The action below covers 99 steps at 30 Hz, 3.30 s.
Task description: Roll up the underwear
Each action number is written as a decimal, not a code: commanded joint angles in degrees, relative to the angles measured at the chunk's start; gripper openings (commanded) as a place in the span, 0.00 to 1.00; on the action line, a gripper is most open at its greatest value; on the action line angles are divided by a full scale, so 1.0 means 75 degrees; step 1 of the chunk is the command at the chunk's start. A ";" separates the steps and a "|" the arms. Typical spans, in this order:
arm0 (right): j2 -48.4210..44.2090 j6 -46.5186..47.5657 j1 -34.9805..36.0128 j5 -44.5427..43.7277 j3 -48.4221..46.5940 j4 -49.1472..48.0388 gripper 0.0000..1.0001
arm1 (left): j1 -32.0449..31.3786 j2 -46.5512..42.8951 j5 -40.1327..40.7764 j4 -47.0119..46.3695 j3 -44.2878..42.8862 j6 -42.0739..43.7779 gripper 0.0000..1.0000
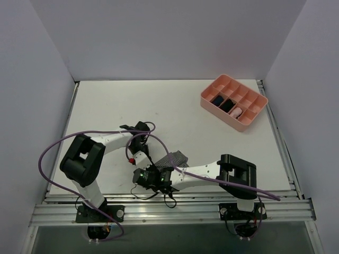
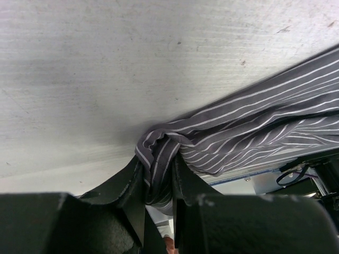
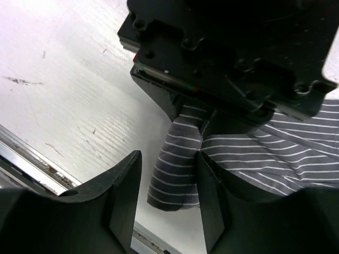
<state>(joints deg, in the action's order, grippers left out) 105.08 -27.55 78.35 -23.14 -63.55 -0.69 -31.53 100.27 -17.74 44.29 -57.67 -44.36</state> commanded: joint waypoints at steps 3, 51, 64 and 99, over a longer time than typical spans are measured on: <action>0.0169 -0.0497 0.0160 -0.0525 -0.0117 0.0631 0.19 | -0.0062 0.0003 0.0513 0.0328 0.0248 -0.0249 0.02; 0.0544 -0.2619 -0.2641 0.5463 0.3868 -0.4314 0.00 | 0.0653 -0.3479 0.0443 -0.1828 0.2346 -0.0402 0.57; 0.0837 -0.2737 -0.2794 0.5815 0.3739 -0.4444 0.00 | 0.0665 -0.3550 0.1333 -0.1429 0.2638 -0.0730 0.57; -0.1014 0.0251 -0.1271 0.2395 0.0587 -0.0494 0.45 | 0.0606 -0.0537 0.1568 0.0023 0.0869 -0.0215 0.02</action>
<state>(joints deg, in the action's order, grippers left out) 98.45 -28.93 67.13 0.73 -56.47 -6.76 -26.72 94.21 -12.99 40.14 -51.40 -48.18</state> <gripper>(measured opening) 0.439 0.120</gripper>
